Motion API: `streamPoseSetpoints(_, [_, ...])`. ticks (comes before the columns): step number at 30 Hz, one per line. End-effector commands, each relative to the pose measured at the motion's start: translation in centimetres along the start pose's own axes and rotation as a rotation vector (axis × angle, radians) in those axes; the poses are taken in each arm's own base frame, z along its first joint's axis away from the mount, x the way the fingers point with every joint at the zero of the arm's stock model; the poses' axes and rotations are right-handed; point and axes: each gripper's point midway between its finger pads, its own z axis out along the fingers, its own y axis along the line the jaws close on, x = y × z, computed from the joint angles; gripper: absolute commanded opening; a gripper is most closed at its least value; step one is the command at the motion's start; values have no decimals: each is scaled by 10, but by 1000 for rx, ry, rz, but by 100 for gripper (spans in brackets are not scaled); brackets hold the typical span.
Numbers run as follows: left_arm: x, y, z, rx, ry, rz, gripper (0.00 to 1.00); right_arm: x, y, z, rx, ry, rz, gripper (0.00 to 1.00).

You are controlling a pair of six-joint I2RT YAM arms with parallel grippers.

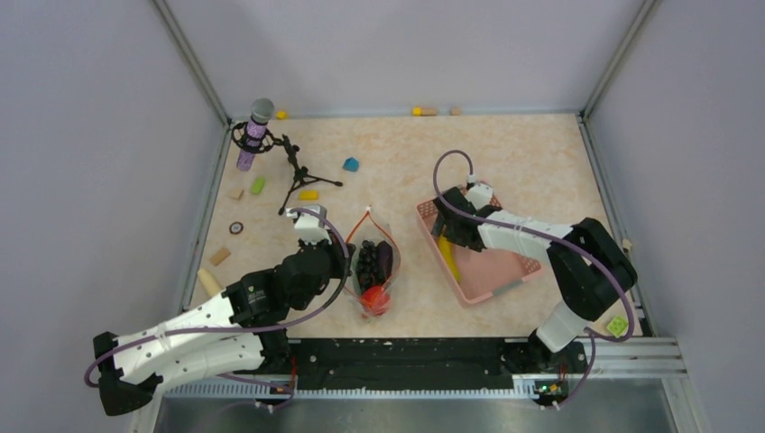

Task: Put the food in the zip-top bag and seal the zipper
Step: Pick up the fake fruit from the bin.

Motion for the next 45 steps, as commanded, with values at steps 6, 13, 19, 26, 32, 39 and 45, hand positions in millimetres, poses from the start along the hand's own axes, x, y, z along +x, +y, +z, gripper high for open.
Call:
streamPoseSetpoints(6, [-9, -3, 1, 4, -33, -9, 0, 2, 0, 4, 19, 17, 46, 74])
streamPoseSetpoints(13, [-8, -2, 2, 1, -30, -5, 0, 10, -9, 0, 9, 17, 101, 65])
streamPoseSetpoints(19, [-7, -3, 3, 2, -29, -6, 0, 9, -17, -5, -26, -32, 187, 55])
streamPoseSetpoints(26, [-5, -5, 3, 6, -21, -4, 0, 5, -30, -11, -23, -82, 235, 39])
streamPoseSetpoints(32, [-6, -5, 3, 11, -21, -8, 0, -1, -37, -16, -29, -123, 270, 29])
streamPoseSetpoints(39, [-7, -6, 1, 16, -23, -11, 0, -52, -22, -52, -159, -295, 248, 23])
streamPoseSetpoints(45, [-8, -4, 1, 10, -31, -13, 0, -97, -2, -104, -367, -459, 240, 21])
